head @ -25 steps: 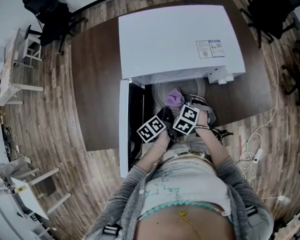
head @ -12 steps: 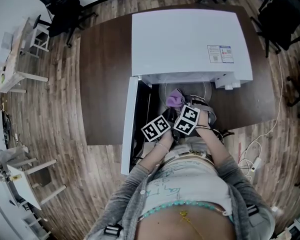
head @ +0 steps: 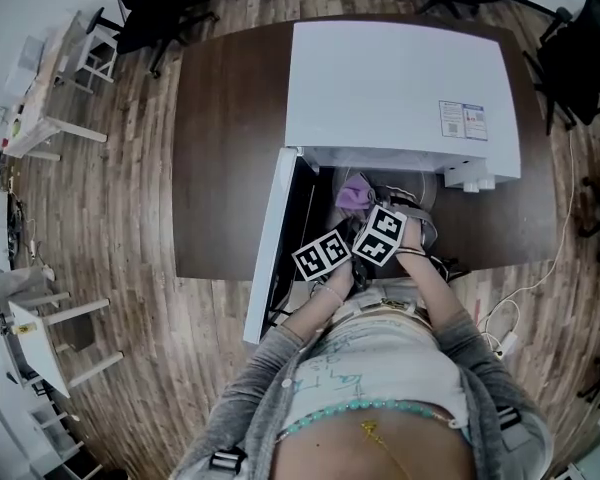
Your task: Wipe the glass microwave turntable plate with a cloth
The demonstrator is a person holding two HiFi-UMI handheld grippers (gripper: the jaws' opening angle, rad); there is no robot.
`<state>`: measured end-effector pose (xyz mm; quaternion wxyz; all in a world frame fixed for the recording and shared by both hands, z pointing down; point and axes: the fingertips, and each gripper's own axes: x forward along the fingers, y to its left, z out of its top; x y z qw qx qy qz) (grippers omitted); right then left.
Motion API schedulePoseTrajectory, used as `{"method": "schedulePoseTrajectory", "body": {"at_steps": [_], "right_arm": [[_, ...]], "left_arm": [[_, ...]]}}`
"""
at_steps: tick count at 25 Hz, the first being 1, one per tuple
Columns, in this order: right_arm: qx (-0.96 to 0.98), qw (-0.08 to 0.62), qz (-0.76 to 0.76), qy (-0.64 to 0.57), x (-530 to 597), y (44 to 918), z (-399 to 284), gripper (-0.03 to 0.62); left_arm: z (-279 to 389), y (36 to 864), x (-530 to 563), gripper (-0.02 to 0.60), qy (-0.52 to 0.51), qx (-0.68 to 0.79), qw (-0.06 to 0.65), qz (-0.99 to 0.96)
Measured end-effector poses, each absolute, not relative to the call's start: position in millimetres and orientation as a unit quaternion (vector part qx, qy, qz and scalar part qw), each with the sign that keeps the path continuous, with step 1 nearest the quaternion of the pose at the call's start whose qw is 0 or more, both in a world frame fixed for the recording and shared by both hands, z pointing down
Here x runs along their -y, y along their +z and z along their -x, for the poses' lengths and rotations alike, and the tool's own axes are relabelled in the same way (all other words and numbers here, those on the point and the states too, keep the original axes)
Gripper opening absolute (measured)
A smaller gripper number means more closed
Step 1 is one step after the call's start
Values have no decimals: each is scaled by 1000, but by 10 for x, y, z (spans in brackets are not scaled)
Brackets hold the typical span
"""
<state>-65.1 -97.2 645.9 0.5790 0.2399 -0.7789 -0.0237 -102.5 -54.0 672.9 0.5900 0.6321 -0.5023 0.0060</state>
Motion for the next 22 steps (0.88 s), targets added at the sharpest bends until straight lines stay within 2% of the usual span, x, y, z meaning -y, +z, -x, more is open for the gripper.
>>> {"method": "schedulePoseTrajectory", "body": {"at_steps": [22], "right_arm": [[780,544,-306,-45,1482,6231,555,109]], "left_arm": [[1046,6717,541,61,9,510,585,-631]]}}
